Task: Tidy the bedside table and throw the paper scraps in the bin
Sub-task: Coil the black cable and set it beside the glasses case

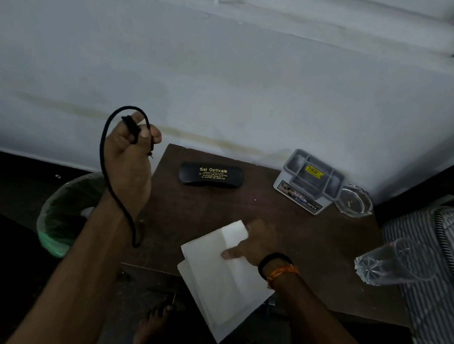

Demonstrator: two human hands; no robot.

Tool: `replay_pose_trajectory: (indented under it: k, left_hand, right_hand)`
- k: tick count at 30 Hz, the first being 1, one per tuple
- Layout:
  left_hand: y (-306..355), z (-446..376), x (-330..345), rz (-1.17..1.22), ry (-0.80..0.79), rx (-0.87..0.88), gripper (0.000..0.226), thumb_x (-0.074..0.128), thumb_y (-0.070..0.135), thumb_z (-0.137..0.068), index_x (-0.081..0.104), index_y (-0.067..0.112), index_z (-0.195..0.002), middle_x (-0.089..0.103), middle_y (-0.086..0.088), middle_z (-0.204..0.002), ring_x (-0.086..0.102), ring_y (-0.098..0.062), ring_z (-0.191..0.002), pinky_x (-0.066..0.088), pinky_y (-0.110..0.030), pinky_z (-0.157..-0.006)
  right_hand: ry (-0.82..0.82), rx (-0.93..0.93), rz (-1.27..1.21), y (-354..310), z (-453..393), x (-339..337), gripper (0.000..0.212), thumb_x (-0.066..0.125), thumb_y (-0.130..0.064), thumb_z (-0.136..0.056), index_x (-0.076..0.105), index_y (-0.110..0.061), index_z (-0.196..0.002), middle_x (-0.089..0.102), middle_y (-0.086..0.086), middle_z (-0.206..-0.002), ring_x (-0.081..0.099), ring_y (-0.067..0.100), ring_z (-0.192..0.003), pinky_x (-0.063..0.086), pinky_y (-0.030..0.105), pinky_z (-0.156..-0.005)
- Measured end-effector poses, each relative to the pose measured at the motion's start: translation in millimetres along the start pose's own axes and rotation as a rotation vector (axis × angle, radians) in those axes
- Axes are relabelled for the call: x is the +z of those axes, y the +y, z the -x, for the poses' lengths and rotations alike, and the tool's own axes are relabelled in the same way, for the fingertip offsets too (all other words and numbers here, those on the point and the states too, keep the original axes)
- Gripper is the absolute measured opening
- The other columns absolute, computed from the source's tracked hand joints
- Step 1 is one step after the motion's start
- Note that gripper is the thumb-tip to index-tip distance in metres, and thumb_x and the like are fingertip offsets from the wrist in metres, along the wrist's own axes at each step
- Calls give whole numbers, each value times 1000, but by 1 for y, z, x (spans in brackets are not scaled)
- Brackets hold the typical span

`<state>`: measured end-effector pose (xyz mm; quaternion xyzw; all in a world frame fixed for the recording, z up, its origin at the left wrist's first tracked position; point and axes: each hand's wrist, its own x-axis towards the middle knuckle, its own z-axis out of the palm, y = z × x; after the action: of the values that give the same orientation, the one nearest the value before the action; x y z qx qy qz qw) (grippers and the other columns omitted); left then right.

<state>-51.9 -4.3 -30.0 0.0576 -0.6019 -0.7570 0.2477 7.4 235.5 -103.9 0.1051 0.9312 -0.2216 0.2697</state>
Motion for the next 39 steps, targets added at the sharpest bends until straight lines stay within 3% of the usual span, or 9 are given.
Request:
replay_pose_trajectory:
  k: [11, 14, 16, 19, 24, 27, 31, 34, 39]
  left_hand:
    - [1, 18, 18, -185, -53, -65, 30, 43, -3, -99, 50, -12, -127, 58, -10, -81, 60, -2, -70, 50, -15, -73]
    - [9, 23, 26, -163, -91, -222, 55, 49, 39, -92, 58, -10, -116, 59, -2, -79, 59, -15, -76, 53, -33, -78]
    - [11, 27, 30, -390, -164, -148, 39, 45, 43, -84, 64, 13, -100, 56, 2, -77, 56, -28, -84, 50, -47, -87]
    - [-1, 30, 32, -898, -263, 107, 26, 53, 2, -88, 58, 5, -113, 63, -10, -86, 62, -37, -86, 48, -37, -74]
    - [-10, 43, 34, -1055, -337, 331, 32, 55, -7, -81, 55, -1, -112, 62, -13, -93, 57, -25, -82, 35, -20, -58]
    - [-8, 41, 33, -1131, -379, 358, 51, 54, -6, -84, 47, -4, -134, 63, -18, -104, 57, -33, -95, 38, -31, -69]
    - [-4, 37, 33, -1109, -472, 381, 39, 55, -8, -80, 55, -4, -119, 64, -14, -95, 57, -33, -90, 43, -37, -72]
    - [1, 32, 27, -954, -498, 275, 36, 51, -11, -81, 59, -1, -114, 65, -10, -92, 60, -27, -88, 42, -26, -76]
    - [18, 18, 11, -692, -622, -141, 22, 49, 1, -96, 67, 9, -105, 65, -13, -97, 61, -23, -90, 47, -36, -81]
  right_hand:
    - [376, 47, -162, 13, -6, -23, 71, 79, -45, -74, 52, -17, -133, 56, 9, -132, 53, 28, -121, 47, 40, -98]
    - [609, -29, -1, 7, -4, -30, 64, 73, -47, -78, 52, -16, -130, 52, 9, -134, 46, 28, -126, 38, 41, -107]
    - [757, -187, -145, -7, 2, -36, 40, 66, -48, -85, 62, -19, -113, 63, 3, -118, 55, 20, -114, 44, 39, -99]
    - [367, -318, -797, -33, 18, -50, 45, 53, -62, -89, 71, -21, -91, 74, -1, -88, 69, 13, -87, 57, 33, -76]
    - [-378, -367, -1174, -57, 35, -49, 73, 43, -72, -87, 64, -10, -122, 72, 14, -112, 68, 26, -109, 51, 42, -99]
    - [-406, -375, -1176, -66, 39, -48, 52, 62, -50, -89, 64, -10, -122, 72, 15, -113, 68, 28, -109, 51, 43, -100]
    - [-288, -374, -1224, -66, 38, -47, 26, 61, -18, -95, 64, -6, -117, 73, 14, -99, 74, 22, -83, 60, 32, -72]
    - [-173, -425, -1264, -64, 38, -56, 25, 56, -23, -98, 65, -7, -115, 65, 3, -78, 52, 7, -48, 38, 17, -40]
    - [-67, -484, -1291, -58, 30, -65, 34, 53, -35, -98, 69, -6, -103, 48, 1, -65, 26, 5, -40, 21, 16, -36]
